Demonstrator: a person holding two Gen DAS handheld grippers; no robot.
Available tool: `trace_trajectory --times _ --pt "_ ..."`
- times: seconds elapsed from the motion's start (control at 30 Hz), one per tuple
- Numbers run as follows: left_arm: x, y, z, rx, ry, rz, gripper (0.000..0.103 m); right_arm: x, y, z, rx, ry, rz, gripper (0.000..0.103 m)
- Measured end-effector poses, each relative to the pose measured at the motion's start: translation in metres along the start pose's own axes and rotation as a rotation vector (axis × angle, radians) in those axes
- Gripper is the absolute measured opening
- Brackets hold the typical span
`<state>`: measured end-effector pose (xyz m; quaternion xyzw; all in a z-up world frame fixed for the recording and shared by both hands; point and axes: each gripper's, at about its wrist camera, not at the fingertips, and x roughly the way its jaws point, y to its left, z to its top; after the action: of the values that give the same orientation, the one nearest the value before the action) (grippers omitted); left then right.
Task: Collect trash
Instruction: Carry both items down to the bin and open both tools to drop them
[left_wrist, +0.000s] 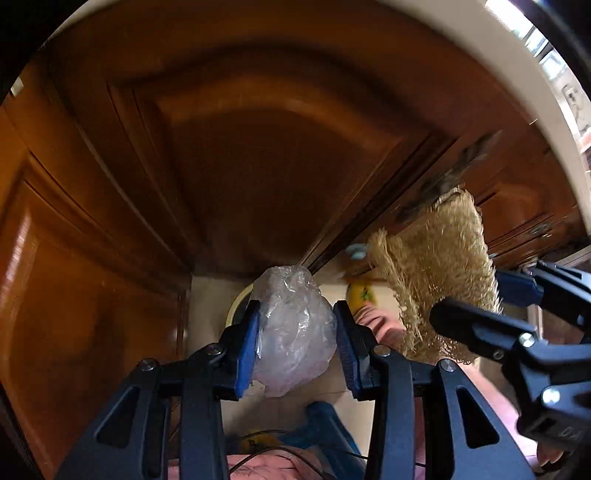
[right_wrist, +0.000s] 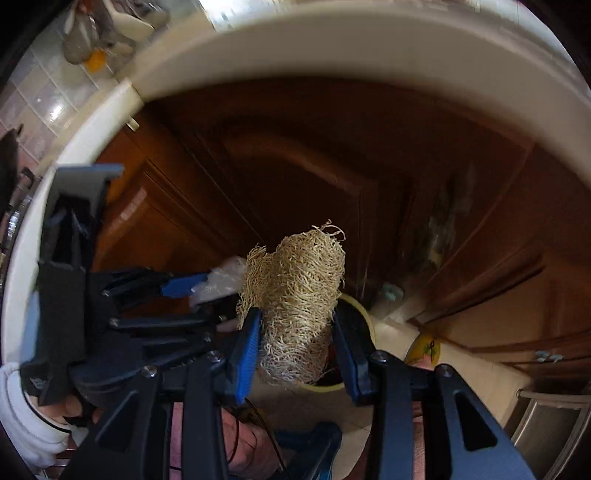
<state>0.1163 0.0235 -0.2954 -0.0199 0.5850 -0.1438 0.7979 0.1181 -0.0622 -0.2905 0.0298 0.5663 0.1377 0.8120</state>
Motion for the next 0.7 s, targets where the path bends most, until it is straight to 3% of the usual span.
trace_trajectory --times 0.3,0.7 --pt "0.066 0.013 -0.015 -0.024 0.113 0.03 0.038 0.08 -0.035 -0.028 0.053 0.124 -0.019 0.041" --pt "0.115 0.011 -0.019 -0.057 0.207 0.005 0.039 0.129 -0.055 -0.038 0.127 0.208 0.011 0.043"
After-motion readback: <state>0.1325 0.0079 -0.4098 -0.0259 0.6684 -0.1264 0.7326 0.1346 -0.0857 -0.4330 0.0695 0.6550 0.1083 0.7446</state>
